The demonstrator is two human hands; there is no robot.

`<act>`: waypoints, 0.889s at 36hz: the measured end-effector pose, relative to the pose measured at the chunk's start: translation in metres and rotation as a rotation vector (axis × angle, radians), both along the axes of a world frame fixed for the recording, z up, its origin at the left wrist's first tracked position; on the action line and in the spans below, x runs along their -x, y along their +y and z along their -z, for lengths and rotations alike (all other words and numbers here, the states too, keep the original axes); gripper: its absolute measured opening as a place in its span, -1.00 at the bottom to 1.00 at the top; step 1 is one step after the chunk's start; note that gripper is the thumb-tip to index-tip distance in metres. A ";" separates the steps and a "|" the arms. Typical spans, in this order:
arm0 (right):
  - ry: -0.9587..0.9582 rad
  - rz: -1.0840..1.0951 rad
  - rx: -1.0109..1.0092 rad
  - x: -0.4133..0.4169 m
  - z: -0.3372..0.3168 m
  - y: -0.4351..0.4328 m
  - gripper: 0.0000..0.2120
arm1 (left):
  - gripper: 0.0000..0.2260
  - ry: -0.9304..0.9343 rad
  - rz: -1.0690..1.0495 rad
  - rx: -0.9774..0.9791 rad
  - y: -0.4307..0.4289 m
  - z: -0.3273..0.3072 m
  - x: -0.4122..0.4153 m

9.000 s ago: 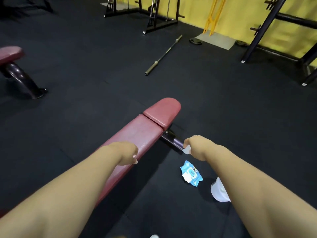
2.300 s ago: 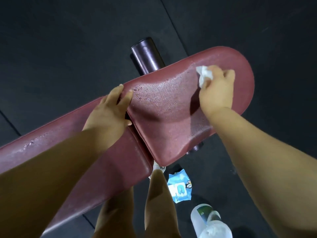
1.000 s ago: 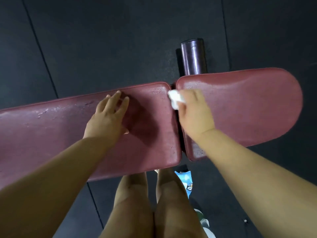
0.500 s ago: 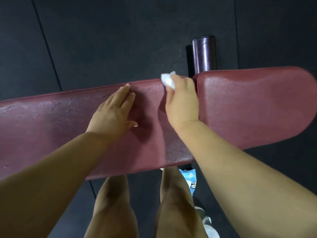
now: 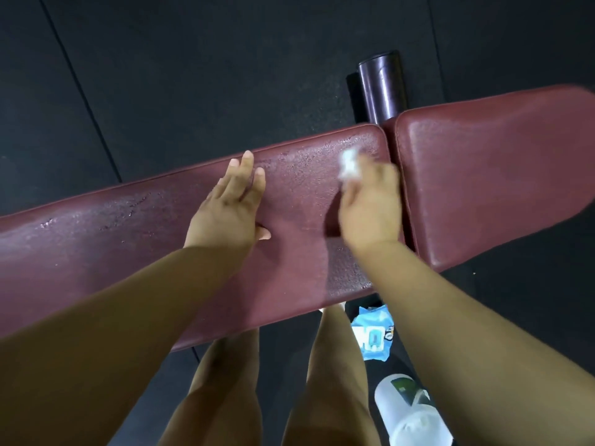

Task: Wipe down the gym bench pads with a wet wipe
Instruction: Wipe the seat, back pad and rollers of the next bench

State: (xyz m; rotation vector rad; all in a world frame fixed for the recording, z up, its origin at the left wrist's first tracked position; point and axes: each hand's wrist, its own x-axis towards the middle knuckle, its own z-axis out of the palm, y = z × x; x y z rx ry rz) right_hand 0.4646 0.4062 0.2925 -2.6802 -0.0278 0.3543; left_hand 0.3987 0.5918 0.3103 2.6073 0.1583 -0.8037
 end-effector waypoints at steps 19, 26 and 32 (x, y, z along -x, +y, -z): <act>0.031 -0.404 -0.019 0.057 -0.009 0.004 -0.56 | -0.31 0.030 -0.116 0.011 -0.016 -0.009 0.006; -0.018 -0.275 0.113 0.011 -0.003 -0.069 -0.60 | -0.29 0.072 -0.123 0.074 -0.041 -0.023 0.040; -0.034 0.141 0.063 0.045 -0.001 -0.049 -0.69 | -0.28 0.126 -0.027 0.027 -0.046 -0.011 0.053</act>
